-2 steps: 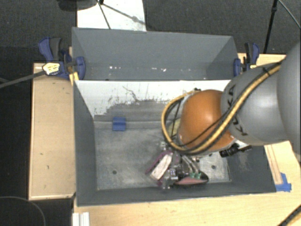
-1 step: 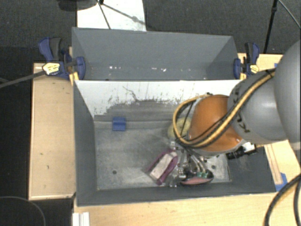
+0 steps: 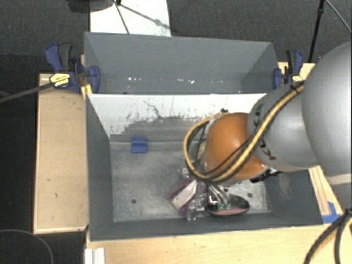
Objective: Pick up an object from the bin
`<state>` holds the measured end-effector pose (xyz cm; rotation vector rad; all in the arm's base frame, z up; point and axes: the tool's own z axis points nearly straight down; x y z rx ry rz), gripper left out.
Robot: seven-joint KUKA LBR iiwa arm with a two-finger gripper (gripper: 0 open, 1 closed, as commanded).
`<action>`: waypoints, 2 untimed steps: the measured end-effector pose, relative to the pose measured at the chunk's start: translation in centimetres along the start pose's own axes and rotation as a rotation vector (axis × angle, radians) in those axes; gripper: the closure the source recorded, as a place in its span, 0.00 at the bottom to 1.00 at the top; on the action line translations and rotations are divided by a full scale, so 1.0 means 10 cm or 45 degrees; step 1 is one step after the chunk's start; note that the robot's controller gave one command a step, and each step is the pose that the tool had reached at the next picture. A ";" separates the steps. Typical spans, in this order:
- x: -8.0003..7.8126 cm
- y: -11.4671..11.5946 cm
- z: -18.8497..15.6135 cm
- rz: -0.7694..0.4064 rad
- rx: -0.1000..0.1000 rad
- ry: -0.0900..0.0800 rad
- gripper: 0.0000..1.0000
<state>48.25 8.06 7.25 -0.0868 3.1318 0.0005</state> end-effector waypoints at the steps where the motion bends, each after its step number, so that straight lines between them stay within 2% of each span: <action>1: 0.03 0.00 0.01 0.007 -0.001 0.009 1.00; 2: -0.04 0.22 -1.29 -0.458 -0.002 0.004 1.00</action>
Offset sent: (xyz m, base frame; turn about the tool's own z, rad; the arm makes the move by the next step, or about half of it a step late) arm 0.0000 0.0000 0.0000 0.0000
